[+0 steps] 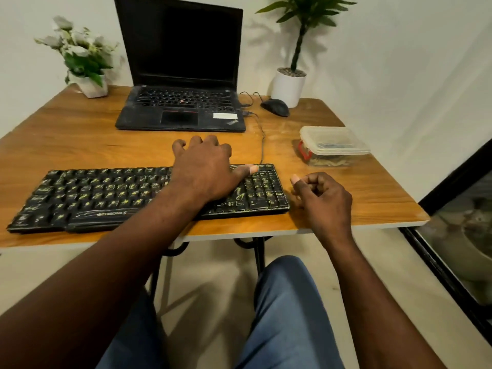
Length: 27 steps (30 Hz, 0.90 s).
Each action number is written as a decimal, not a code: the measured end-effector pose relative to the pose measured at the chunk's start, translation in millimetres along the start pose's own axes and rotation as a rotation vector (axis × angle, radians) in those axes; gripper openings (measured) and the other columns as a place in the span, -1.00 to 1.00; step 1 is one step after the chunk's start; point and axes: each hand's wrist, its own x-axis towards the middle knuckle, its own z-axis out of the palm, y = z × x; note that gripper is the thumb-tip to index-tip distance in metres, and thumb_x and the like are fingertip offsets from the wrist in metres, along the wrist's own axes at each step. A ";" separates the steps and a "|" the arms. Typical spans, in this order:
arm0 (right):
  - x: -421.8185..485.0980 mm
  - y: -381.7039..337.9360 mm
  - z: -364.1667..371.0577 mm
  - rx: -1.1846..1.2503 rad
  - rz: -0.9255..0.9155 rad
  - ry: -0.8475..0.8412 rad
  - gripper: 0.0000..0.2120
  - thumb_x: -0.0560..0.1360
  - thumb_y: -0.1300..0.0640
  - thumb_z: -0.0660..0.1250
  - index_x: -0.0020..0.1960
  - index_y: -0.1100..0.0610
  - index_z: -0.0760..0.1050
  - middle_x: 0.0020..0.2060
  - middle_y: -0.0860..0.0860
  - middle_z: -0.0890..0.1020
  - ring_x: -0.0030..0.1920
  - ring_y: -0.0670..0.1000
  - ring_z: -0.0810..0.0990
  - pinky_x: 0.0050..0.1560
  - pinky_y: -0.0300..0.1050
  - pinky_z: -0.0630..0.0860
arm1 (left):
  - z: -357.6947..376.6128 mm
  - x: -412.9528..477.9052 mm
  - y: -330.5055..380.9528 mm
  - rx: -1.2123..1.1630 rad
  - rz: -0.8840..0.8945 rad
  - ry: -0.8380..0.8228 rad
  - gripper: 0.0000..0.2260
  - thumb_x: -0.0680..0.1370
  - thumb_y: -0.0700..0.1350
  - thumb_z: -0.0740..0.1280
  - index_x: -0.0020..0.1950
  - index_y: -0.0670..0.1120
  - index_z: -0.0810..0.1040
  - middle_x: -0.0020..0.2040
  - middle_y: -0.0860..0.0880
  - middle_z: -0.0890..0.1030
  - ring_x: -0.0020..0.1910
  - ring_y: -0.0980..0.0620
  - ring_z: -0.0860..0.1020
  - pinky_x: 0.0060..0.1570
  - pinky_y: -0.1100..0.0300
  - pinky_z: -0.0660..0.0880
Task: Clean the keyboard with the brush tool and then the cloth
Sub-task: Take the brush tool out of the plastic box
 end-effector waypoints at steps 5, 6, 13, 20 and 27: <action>32.6 17.8 -29.4 -0.069 0.011 -0.036 -0.86 0.51 -0.07 0.51 -0.07 -0.01 0.66 -0.23 -0.12 0.70 -0.21 -0.18 0.64 -0.16 -0.22 0.53 | -5.2 26.8 69.1 -0.115 0.131 0.000 -0.32 0.51 0.53 0.13 0.36 0.07 0.55 0.36 -0.06 0.54 0.37 -0.14 0.45 0.34 -0.24 0.30; 39.7 22.0 -34.2 -0.063 0.023 -0.047 -0.87 0.51 -0.07 0.51 -0.07 -0.02 0.67 -0.21 -0.12 0.71 -0.20 -0.18 0.65 -0.14 -0.22 0.53 | -5.0 34.1 82.5 -0.135 0.145 -0.006 -0.34 0.51 0.51 0.17 0.38 0.07 0.54 0.37 -0.05 0.54 0.37 -0.13 0.45 0.32 -0.23 0.30; 94.6 58.0 -60.2 -0.078 0.086 0.238 -0.64 0.51 -0.12 0.48 0.17 0.02 0.48 0.10 -0.02 0.60 0.12 0.04 0.58 0.06 -0.09 0.48 | 2.0 92.6 142.7 -0.255 0.142 -0.086 -0.14 0.46 0.50 0.29 0.58 0.00 0.27 0.53 -0.14 0.31 0.46 -0.23 0.33 0.35 -0.24 0.31; 126.6 69.5 -71.0 -0.030 0.135 0.142 -0.34 0.52 -0.21 0.45 0.51 0.01 0.35 0.40 0.00 0.54 0.29 0.00 0.54 0.29 -0.04 0.50 | 16.7 137.1 158.1 -0.397 0.165 -0.268 0.15 0.31 0.53 0.41 0.68 0.00 0.02 0.65 -0.16 0.12 0.57 -0.23 0.18 0.47 -0.26 0.27; 123.2 68.9 -67.1 -0.018 0.047 0.092 -0.46 0.51 -0.22 0.45 0.40 -0.05 0.45 0.24 -0.08 0.63 0.17 -0.07 0.61 0.16 -0.08 0.59 | 29.4 130.5 152.7 -0.380 0.163 -0.179 0.10 0.27 0.58 0.35 0.63 0.00 0.18 0.47 -0.13 0.30 0.41 -0.16 0.35 0.34 -0.18 0.41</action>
